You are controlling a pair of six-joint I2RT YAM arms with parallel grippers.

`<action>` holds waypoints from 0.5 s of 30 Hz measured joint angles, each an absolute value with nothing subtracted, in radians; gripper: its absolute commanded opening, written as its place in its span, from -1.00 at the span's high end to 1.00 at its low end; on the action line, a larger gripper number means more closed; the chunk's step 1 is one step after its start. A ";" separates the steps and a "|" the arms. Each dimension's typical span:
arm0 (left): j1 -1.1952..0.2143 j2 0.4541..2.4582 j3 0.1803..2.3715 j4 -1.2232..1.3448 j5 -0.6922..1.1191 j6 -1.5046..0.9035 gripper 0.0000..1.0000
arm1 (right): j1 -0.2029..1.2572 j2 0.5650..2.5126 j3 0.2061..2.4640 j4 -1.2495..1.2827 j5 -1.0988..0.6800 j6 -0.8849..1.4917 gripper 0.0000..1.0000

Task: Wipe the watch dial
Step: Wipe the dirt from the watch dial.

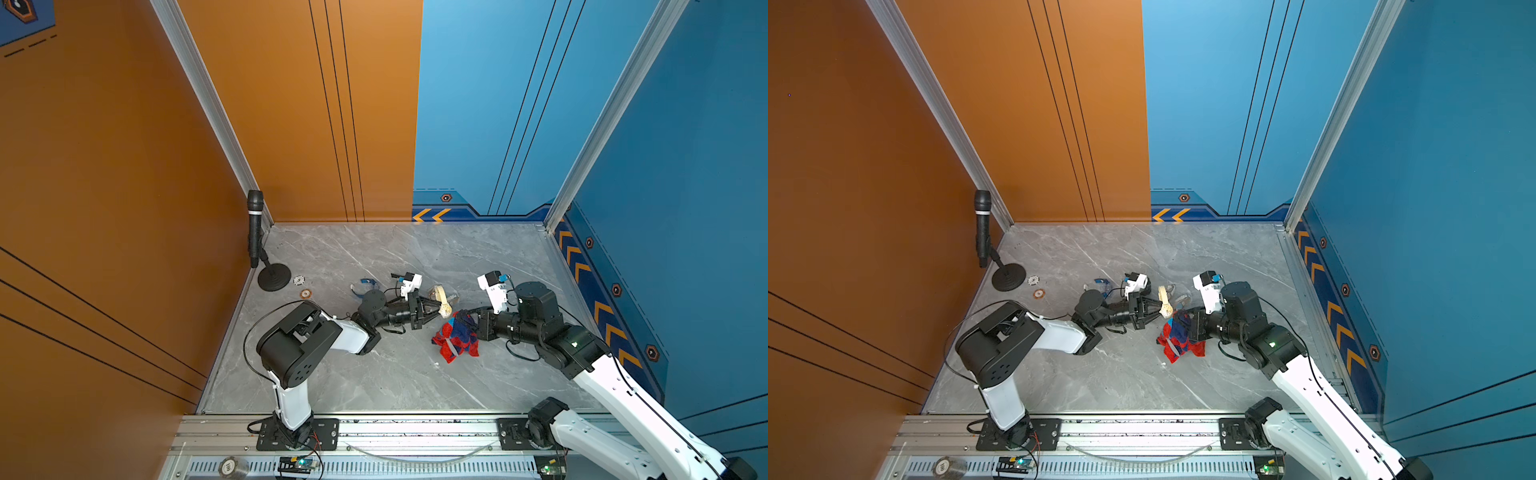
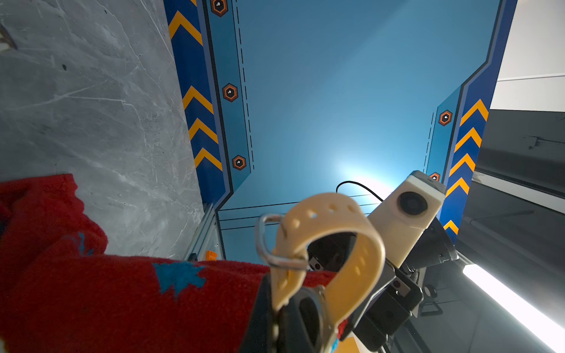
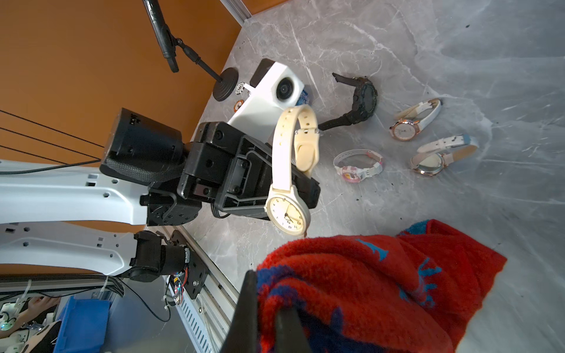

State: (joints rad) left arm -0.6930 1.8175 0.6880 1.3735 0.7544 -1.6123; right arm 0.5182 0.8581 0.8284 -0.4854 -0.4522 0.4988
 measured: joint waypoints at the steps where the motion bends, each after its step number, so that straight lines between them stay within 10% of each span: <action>1: -0.693 1.818 0.688 1.373 0.757 -1.612 1.00 | 0.518 0.868 0.828 -0.482 -0.452 0.499 1.00; 15: -0.693 1.818 0.686 1.373 0.761 -1.600 1.00 | 0.542 0.987 0.828 -0.427 -0.429 0.515 1.00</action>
State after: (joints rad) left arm -0.6930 1.8175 0.6861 1.3727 0.7609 -1.6001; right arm 0.5423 0.9871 0.8284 -0.4271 -0.4294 0.5148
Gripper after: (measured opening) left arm 0.051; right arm 0.047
